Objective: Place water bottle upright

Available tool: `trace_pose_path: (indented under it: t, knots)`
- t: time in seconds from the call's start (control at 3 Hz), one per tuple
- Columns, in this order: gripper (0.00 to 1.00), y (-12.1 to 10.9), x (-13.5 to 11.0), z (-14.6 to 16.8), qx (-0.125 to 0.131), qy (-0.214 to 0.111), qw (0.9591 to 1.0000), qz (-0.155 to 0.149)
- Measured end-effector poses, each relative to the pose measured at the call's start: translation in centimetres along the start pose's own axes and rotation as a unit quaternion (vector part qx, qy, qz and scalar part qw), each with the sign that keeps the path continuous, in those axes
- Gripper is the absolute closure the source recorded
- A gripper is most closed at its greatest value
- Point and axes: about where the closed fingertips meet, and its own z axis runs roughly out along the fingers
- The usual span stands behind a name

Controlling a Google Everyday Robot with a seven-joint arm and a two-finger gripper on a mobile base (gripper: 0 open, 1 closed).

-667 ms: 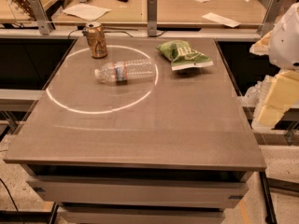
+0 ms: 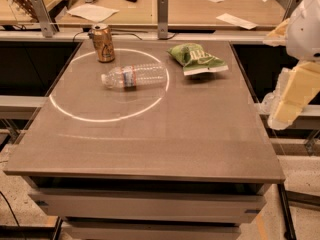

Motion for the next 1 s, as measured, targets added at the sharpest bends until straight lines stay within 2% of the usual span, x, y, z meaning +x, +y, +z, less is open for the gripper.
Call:
trace_pose_path:
  t: [0.33, 0.67, 1.0]
  knots:
    - [0.00, -2.2, -3.0, -1.5, 0.008, -0.018, 0.9985, -0.052]
    - [0.00, -4.8, -6.6, -1.7, -0.010, -0.046, 0.9951, -0.086]
    - [0.00, -5.6, -10.1, -1.8, -0.011, -0.091, 0.9916, -0.091]
